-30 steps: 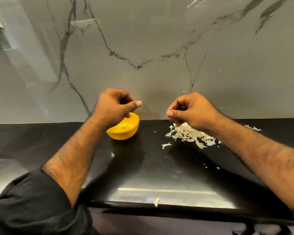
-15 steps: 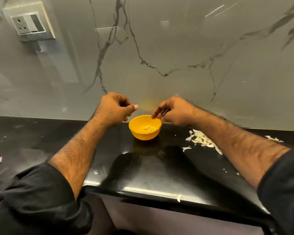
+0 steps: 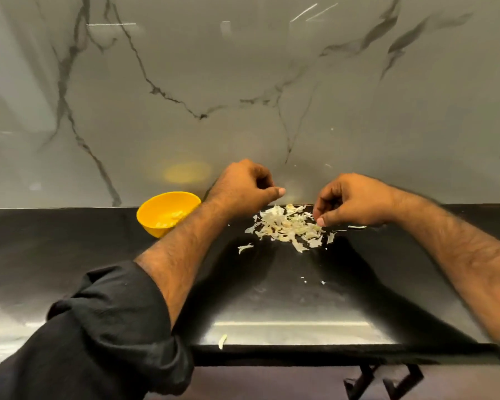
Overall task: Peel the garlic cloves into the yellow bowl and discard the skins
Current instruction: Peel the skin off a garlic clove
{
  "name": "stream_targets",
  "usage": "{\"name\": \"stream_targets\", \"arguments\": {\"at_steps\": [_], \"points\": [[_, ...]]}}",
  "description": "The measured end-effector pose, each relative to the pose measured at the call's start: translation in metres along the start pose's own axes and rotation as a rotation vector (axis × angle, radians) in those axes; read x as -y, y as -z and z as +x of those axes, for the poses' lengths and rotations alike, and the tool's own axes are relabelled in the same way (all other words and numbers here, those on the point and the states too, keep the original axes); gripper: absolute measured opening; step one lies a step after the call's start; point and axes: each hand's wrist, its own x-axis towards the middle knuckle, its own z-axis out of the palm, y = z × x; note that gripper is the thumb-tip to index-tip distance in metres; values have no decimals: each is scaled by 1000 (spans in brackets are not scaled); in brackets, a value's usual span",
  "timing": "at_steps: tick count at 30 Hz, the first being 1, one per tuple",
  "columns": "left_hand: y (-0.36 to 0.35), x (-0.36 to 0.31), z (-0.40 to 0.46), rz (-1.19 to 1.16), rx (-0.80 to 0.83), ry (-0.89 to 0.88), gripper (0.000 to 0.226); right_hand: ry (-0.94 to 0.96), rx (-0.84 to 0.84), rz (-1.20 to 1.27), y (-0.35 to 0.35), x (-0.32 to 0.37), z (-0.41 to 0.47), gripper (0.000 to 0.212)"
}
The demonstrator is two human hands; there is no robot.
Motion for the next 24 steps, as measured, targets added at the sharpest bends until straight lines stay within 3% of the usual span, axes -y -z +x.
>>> {"name": "stream_targets", "arguments": {"at_steps": [7, 13, 18, 24], "points": [[-12, 22, 3, -11, -9, 31, 28, 78, 25, -13, -14, 10, 30, 5], [-16, 22, 6, -42, 29, -26, 24, 109, -44, -109, -34, 14, 38, 18], [-15, 24, 6, -66, 41, -19, 23, 140, -29, -179, -37, 22, 40, 6], [-13, 23, 4, -124, 69, 7, 23, 97, -185, 262, -19, 12, 31, 8]]}}
